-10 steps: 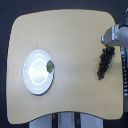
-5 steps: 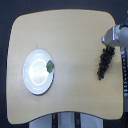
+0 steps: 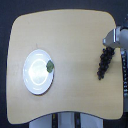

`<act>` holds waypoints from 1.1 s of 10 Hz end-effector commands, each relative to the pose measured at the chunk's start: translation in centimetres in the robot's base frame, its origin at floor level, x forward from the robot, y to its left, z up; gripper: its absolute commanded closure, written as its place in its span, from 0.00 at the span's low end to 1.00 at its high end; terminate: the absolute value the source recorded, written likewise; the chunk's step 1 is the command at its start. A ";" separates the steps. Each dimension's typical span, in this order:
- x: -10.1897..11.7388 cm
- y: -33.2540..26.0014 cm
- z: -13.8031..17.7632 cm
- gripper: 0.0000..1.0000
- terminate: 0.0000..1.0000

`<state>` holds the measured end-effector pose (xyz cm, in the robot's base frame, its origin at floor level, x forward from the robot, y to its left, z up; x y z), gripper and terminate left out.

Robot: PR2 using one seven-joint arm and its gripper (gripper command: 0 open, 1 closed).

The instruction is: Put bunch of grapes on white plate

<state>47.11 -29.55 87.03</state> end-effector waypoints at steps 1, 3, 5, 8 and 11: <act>-0.1 0.6 -5.2 0.00 0.00; -0.5 0.1 -7.3 0.00 0.00; -0.9 0.4 -8.7 0.00 0.00; -1.3 0.3 -10.9 0.00 0.00; -1.3 0.1 -11.9 0.00 0.00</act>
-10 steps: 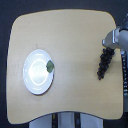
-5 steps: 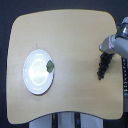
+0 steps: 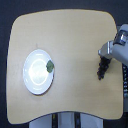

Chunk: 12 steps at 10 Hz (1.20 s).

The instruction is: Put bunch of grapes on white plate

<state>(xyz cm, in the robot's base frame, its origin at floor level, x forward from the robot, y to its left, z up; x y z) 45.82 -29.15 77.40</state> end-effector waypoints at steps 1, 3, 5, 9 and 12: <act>-0.1 -0.5 -2.7 0.00 0.00; -0.4 -1.0 -3.5 0.00 0.00; -0.3 -0.7 -4.3 0.00 0.00; -0.1 0.7 -5.3 0.00 0.00; -0.1 0.6 -5.6 0.00 0.00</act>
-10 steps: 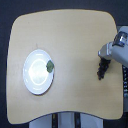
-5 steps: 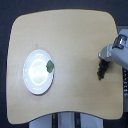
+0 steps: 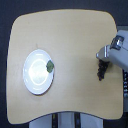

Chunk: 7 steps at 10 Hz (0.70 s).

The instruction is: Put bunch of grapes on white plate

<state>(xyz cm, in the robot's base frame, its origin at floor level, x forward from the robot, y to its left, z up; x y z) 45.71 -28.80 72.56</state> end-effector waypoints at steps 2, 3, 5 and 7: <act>-0.4 0.4 -0.3 0.00 0.00; -0.7 0.7 -0.2 1.00 0.00; -1.0 0.7 -0.3 1.00 0.00; -1.0 0.8 -0.2 1.00 0.00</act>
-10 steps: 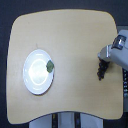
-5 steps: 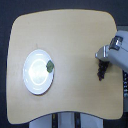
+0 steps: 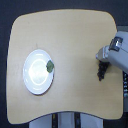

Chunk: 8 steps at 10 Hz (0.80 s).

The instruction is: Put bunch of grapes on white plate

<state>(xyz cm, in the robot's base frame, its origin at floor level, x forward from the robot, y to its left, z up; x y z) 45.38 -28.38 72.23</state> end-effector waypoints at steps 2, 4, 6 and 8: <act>-0.6 0.6 0.1 1.00 0.00; -0.3 0.4 0.2 1.00 0.00; -0.4 0.2 0.2 1.00 0.00; -0.4 0.3 0.5 1.00 0.00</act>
<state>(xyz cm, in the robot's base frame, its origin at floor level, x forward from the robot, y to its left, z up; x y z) 45.05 -28.16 72.33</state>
